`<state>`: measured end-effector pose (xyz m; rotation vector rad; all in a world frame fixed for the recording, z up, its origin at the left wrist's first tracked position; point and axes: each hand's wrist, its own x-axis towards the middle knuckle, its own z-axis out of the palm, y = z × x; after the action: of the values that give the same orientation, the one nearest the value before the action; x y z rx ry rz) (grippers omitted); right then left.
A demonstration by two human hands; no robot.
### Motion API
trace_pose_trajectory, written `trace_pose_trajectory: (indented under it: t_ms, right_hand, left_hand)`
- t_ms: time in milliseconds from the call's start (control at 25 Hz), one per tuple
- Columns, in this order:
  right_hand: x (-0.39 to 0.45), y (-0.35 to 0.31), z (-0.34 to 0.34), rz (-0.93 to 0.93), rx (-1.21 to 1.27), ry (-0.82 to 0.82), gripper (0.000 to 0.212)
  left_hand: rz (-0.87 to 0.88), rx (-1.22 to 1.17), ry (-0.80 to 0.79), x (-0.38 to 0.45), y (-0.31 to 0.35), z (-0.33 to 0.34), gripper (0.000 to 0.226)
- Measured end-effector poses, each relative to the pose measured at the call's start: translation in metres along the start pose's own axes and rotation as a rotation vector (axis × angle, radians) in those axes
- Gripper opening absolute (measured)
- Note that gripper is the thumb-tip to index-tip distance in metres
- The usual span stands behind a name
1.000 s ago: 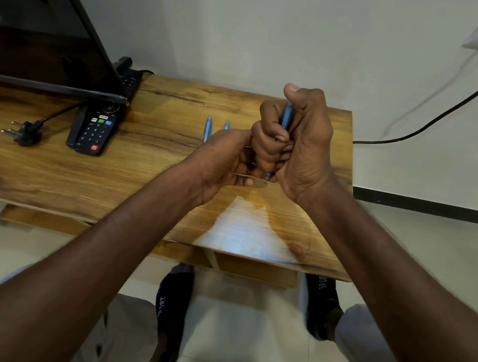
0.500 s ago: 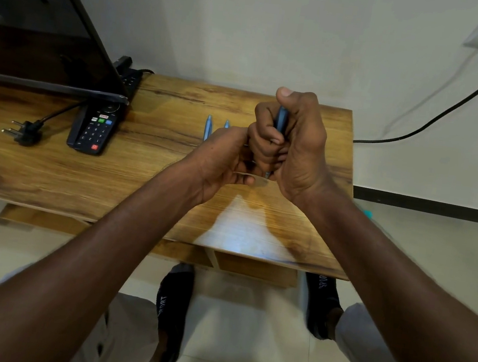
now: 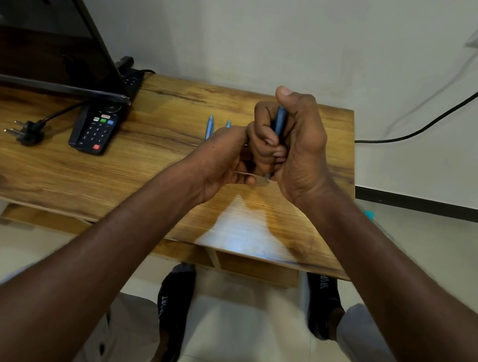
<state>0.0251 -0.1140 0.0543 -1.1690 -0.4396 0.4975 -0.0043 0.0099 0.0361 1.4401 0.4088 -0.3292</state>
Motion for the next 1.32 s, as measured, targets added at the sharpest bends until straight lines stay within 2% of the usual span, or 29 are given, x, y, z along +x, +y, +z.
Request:
trace_pose_trajectory:
  t_ms: [160, 240, 320, 400, 480, 560, 720, 1000, 1160, 1320]
  right_hand:
    - [0.005, 0.002, -0.002, 0.047, 0.040, 0.083, 0.057]
    - [0.012, 0.005, -0.005, 0.150, 0.026, 0.201, 0.059]
    - [0.018, 0.011, -0.008, 0.303, -0.085, 0.326, 0.043]
    - [0.022, 0.020, -0.006, 0.437, -0.161, 0.384, 0.008]
    - [0.027, 0.029, -0.002, 0.511, -0.197, 0.404, 0.023]
    - [0.030, 0.035, 0.005, 0.497, -0.323, 0.444, 0.029]
    - [0.038, 0.044, 0.012, 0.438, -0.594, 0.529, 0.023]
    - [0.049, 0.060, 0.018, 0.441, -0.861, 0.636, 0.005]
    - [0.048, 0.066, 0.015, 0.427, -0.998, 0.625, 0.011]
    - [0.042, 0.066, 0.017, 0.302, -1.132, 0.576, 0.032]
  left_hand:
    - [-0.017, 0.018, 0.022, -0.001, 0.003, 0.000, 0.029]
    - [0.026, 0.118, 0.136, -0.002, 0.004, -0.003, 0.028]
    - [0.156, 0.307, 0.297, 0.000, 0.003, -0.012, 0.028]
    - [0.247, 0.457, 0.415, 0.001, 0.002, -0.026, 0.027]
    - [0.241, 0.546, 0.476, 0.003, 0.002, -0.038, 0.026]
    - [0.219, 0.631, 0.536, 0.004, 0.002, -0.046, 0.024]
    - [0.211, 0.683, 0.575, 0.004, 0.002, -0.053, 0.025]
    - [0.238, 0.776, 0.571, 0.005, 0.000, -0.060, 0.029]
    - [0.237, 0.843, 0.560, 0.007, -0.003, -0.062, 0.028]
    - [0.293, 0.879, 0.511, 0.012, -0.003, -0.054, 0.027]
